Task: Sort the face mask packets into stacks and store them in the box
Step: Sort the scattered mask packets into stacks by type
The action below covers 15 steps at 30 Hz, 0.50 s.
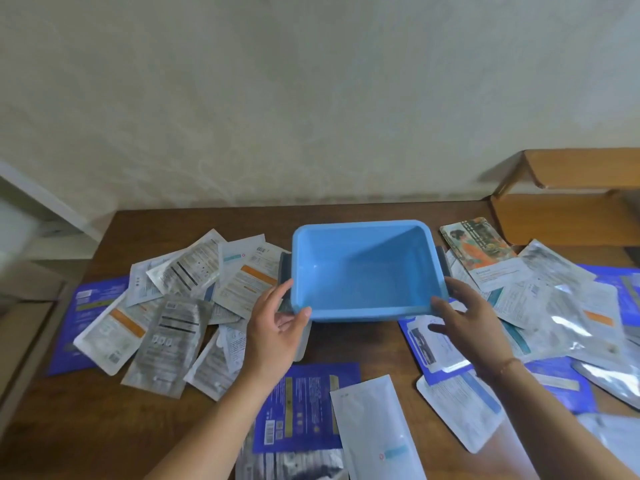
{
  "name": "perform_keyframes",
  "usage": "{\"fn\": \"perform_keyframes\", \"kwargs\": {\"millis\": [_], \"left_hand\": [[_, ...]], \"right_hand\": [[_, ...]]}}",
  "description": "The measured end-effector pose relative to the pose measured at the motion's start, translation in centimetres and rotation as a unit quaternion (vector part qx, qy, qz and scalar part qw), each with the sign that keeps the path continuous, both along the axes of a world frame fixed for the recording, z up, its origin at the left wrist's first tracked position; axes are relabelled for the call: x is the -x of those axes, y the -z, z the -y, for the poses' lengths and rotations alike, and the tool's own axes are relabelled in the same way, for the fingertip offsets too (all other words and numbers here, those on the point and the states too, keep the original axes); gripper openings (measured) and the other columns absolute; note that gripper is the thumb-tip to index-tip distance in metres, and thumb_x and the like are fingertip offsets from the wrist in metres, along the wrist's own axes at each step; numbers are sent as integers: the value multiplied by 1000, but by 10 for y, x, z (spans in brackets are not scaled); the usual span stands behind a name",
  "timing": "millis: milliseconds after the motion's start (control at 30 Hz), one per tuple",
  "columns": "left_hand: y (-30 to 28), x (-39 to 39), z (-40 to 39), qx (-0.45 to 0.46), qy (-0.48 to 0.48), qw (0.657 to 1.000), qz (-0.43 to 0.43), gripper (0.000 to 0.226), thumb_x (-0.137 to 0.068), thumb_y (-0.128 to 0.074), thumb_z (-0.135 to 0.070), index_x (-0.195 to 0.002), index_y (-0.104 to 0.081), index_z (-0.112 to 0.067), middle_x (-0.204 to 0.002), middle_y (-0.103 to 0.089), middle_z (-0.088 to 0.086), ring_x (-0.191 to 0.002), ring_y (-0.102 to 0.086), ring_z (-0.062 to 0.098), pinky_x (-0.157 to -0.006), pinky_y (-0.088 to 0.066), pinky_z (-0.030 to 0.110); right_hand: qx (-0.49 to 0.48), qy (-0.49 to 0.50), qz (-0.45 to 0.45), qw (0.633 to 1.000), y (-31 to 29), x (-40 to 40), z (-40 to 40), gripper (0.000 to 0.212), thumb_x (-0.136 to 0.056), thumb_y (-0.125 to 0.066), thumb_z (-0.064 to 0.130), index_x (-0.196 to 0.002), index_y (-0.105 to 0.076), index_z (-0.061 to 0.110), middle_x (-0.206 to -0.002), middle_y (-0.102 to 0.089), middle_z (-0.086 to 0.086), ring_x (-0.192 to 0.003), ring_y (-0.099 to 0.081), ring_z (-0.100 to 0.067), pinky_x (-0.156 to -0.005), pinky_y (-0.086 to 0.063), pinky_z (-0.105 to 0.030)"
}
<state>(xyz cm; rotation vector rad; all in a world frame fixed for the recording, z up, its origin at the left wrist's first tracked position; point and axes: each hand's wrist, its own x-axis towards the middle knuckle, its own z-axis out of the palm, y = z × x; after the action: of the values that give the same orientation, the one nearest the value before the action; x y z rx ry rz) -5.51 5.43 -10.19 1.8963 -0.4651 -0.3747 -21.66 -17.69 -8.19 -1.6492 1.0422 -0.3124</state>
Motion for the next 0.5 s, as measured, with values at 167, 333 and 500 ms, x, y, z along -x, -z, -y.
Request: {"fn": "perform_keyframes", "kwargs": {"millis": [167,333,500], "left_hand": [[18,13,-25,-31,-3,993,112,46,-95,-58,-31,-138,-43,-27,-135,-44,-10,-104,-58,-6,-79,-51,8],[79,39,-58,-187,295,882,318,38,-92,-58,-39,-126,-57,-22,-130,-51,-7,-117,-52,13,-96,-50,35],[93,39,-44,-295,327,815,377,57,-85,-49,-67,-126,-54,-28,-132,-50,-9,-119,-47,16,-93,-36,41]], "right_hand": [[103,124,29,986,12,12,-12,37,-93,-58,32,-128,-53,19,-127,-57,2,-98,-63,-18,-80,-58,-45],[363,-218,46,905,68,43,-73,23,-86,-56,34,-102,-66,21,-109,-60,9,-97,-58,-21,-79,-49,-35],[443,-410,-45,796,118,39,-82,47,-77,-61,62,-112,-62,30,-124,-57,7,-119,-50,-26,-91,-43,-46]]}}
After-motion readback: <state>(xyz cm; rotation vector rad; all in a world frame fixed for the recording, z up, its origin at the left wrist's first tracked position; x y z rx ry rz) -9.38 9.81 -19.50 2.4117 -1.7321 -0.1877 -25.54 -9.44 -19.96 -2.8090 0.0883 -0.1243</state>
